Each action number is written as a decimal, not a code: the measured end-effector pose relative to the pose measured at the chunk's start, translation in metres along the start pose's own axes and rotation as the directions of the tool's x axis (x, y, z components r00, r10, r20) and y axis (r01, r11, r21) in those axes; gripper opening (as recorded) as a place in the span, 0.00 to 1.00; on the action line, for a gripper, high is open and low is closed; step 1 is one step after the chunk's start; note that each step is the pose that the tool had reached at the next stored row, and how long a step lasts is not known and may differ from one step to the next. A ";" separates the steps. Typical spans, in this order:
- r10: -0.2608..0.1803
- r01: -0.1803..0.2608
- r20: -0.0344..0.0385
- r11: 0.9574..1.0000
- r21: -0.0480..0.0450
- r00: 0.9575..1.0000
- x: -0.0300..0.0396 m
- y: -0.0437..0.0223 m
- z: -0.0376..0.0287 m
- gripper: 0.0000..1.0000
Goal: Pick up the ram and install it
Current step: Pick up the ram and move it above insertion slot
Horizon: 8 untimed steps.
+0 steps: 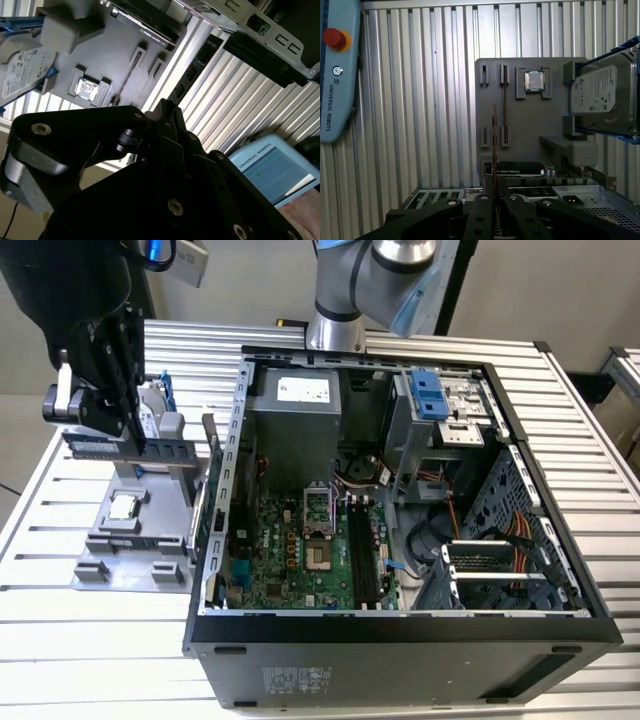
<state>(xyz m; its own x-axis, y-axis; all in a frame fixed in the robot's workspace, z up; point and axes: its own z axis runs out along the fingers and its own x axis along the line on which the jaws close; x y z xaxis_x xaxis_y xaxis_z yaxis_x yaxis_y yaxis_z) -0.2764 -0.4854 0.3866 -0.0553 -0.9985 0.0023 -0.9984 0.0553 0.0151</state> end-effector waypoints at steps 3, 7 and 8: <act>0.000 0.000 0.000 1.000 0.000 1.000 -0.0002 -0.0028 0.0000 0.00; 0.000 0.000 0.000 1.000 0.000 1.000 -0.0004 -0.0058 -0.0001 0.00; 0.000 0.000 0.000 1.000 0.000 1.000 -0.0005 -0.0065 -0.0001 0.00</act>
<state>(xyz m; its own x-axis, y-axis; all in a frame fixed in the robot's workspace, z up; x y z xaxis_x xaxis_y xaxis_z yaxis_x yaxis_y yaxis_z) -0.2699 -0.4853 0.3866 -0.0553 -0.9985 0.0024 -0.9984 0.0553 0.0151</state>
